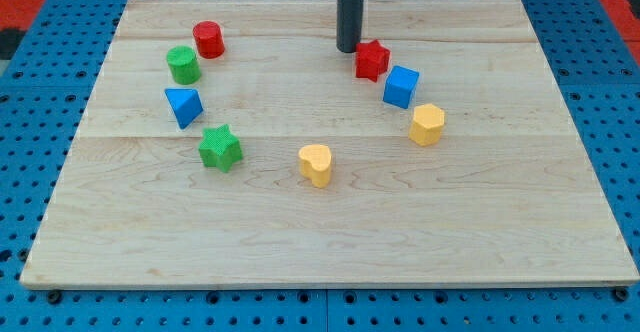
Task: Arrange the group of the blocks in a row
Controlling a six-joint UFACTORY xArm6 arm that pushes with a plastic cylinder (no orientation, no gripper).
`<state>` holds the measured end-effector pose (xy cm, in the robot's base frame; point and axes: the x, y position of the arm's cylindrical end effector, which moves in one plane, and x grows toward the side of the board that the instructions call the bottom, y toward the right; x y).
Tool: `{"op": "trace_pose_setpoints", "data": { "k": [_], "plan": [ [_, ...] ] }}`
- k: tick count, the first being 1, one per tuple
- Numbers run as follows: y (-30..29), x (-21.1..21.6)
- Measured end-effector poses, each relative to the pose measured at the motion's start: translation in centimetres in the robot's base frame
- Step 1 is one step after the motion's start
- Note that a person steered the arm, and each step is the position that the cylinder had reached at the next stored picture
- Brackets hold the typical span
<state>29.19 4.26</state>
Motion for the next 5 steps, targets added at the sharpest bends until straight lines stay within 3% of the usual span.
{"op": "trace_pose_setpoints", "data": {
  "k": [1, 3, 5],
  "plan": [
    [-3.9, -3.5],
    [-3.7, 5.6],
    [0.9, 1.1]
  ]
}}
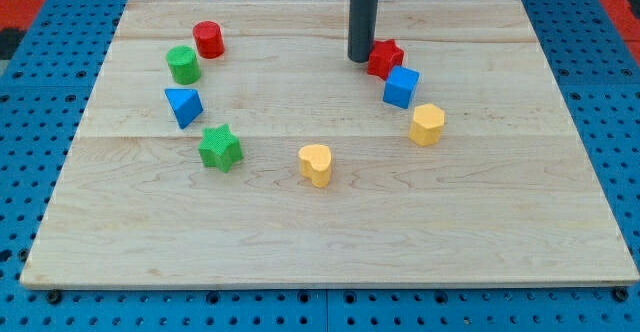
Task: Arrange the group of the blocks in a row
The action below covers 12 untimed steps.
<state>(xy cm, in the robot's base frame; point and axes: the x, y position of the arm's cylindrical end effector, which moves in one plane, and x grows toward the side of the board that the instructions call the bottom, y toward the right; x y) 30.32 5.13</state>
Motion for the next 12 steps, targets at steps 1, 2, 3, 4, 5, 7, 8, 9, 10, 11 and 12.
{"op": "trace_pose_setpoints", "data": {
  "k": [1, 2, 3, 4, 5, 7, 8, 9, 10, 11, 12],
  "plan": [
    [-4.2, -0.9],
    [-4.2, 1.4],
    [0.3, 3.1],
    [3.2, 1.8],
    [-1.8, 0.1],
    [-3.8, 10.5],
    [1.2, 13.9],
    [3.7, 16.9],
    [7.3, 20.0],
    [16.3, 18.6],
    [14.9, 13.6]
  ]
}}
